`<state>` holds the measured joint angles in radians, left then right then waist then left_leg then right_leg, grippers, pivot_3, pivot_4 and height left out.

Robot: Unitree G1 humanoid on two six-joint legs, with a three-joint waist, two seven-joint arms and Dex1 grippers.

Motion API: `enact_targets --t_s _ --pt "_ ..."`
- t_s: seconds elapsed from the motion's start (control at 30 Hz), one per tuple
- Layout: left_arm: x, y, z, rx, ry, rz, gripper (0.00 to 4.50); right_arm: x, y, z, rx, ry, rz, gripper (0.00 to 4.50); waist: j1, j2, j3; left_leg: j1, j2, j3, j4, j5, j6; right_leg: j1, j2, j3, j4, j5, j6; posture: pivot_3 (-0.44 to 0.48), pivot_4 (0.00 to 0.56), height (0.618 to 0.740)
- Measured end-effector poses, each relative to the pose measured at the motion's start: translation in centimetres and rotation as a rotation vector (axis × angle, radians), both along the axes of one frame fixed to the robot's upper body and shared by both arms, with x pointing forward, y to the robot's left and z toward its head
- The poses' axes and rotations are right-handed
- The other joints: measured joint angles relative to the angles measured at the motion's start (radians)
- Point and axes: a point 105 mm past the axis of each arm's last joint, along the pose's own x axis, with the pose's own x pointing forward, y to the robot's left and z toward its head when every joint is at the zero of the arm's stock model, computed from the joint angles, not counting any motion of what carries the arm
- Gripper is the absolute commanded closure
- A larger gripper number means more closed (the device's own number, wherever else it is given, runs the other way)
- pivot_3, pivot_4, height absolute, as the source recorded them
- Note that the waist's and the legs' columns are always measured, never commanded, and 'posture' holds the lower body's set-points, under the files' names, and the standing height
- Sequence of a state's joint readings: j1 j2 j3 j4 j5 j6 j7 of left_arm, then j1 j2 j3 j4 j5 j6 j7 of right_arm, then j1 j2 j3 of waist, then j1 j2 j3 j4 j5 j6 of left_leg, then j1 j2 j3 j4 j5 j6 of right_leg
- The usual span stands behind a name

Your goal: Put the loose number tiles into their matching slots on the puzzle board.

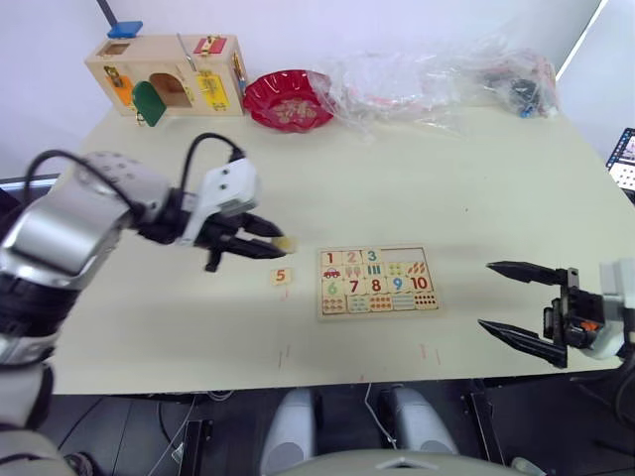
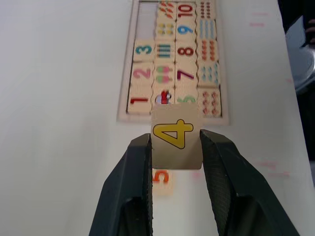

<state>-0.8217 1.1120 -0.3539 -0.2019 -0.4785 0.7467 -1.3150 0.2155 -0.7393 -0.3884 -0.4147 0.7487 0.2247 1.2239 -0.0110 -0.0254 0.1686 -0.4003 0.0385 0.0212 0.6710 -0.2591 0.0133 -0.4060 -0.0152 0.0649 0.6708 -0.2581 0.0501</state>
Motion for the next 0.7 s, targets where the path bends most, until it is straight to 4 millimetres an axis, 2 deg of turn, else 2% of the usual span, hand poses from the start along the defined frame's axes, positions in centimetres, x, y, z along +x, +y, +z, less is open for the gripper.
enact_targets --t_s 0.07,0.17,0.2,0.3,0.43,0.7 --pt "0.2 -0.8 -0.1 0.027 0.027 -0.003 3.58 0.1 -0.1 0.1 -0.002 -0.014 -0.01 0.0 -0.002 0.0 0.0 0.0 0.0 0.0 0.0 0.0 0.0 0.0 0.0 0.001 0.0 0.0 0.0 0.0 0.15 0.74" --pt "0.4 -3.0 0.8 0.023 0.061 -0.024 3.58 0.1 -0.3 0.2 -0.005 -0.023 -0.026 0.0 -0.002 -0.001 0.001 -0.001 0.0 0.0 0.0 0.0 0.0 0.0 0.0 0.0 -0.001 0.0 0.0 0.0 0.15 0.74" --pt "0.5 -4.5 1.4 0.065 0.059 -0.038 3.58 0.2 -0.4 0.3 -0.008 -0.03 -0.035 0.0 0.001 -0.001 0.001 -0.002 0.0 -0.001 0.001 0.0 0.0 0.0 0.0 0.0 -0.001 0.0 0.0 0.0 0.15 0.74" --pt "0.9 -6.2 1.5 0.171 0.062 -0.038 3.58 0.2 -0.5 0.4 -0.013 -0.045 -0.05 0.0 0.005 -0.002 0.001 -0.002 -0.002 -0.002 0.002 0.0 0.0 0.0 0.001 0.002 -0.001 -0.001 0.001 0.0 0.15 0.74" --pt "1.6 -10.9 1.5 0.219 0.036 -0.111 3.58 -0.2 -1.1 0.1 -0.018 -0.048 -0.081 0.0 0.006 -0.001 0.001 -0.003 -0.002 -0.002 0.002 0.0 0.0 0.0 0.001 0.004 -0.001 -0.001 0.002 0.0 0.15 0.74" --pt "4.0 -14.5 -0.1 0.323 0.03 -0.028 3.58 -0.8 -1.7 -0.6 -0.015 -0.035 -0.14 0.0 -0.003 0.001 0.003 -0.003 -0.002 -0.002 0.002 0.0 0.0 0.0 0.002 0.005 0.0 -0.001 0.002 0.0 0.15 0.74"
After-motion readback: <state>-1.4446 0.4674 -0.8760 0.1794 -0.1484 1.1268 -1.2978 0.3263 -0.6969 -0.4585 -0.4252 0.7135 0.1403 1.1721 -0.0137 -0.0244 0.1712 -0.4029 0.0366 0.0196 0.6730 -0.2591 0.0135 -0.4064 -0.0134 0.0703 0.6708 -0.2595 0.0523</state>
